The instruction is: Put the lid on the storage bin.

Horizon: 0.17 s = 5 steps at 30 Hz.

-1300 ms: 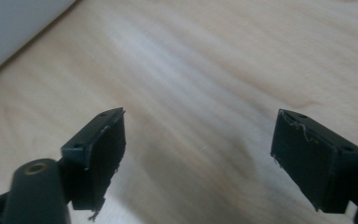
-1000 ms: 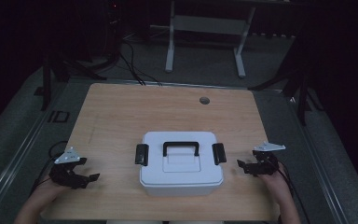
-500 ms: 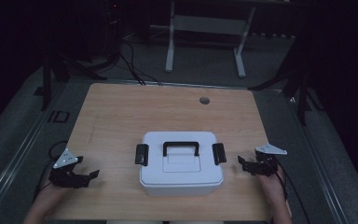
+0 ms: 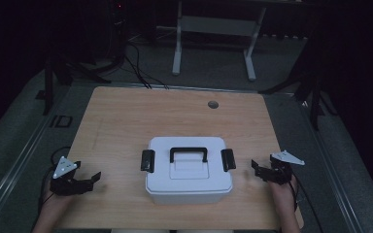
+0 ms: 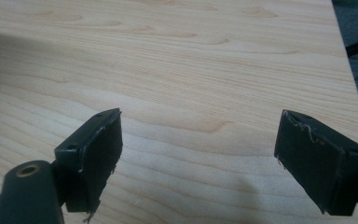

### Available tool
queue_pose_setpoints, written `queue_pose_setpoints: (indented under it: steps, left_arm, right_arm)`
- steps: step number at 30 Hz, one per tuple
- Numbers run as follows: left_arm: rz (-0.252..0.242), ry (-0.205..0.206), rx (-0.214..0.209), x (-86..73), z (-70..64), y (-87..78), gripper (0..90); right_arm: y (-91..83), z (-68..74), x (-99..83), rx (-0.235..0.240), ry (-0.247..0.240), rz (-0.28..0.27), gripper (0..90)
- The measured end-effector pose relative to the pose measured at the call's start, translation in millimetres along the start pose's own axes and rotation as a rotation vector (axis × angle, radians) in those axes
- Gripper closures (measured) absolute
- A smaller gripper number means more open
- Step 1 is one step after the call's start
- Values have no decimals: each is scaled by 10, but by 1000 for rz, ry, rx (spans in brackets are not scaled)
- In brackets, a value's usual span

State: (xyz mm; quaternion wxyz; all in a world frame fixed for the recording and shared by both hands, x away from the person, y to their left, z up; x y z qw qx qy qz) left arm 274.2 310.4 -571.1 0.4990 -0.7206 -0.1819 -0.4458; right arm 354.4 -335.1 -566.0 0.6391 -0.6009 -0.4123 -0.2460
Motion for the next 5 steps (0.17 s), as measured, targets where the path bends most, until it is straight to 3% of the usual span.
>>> queue_pose_setpoints:
  steps: [5]
  left_arm:
    - [-56,-34,63,12,4,2,94]
  right_arm:
    - [-2,9,-8,-8,-4,-5,146]
Point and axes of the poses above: each handheld gripper's, and its own axes: y roughly forward along the jaws, x roughly out of its top, z roughly to its left, the point moved 3 cm from there along y, roughly forward along the jaws, and after that the axes turned 7 degrees about -x, right-handed, at the moved point
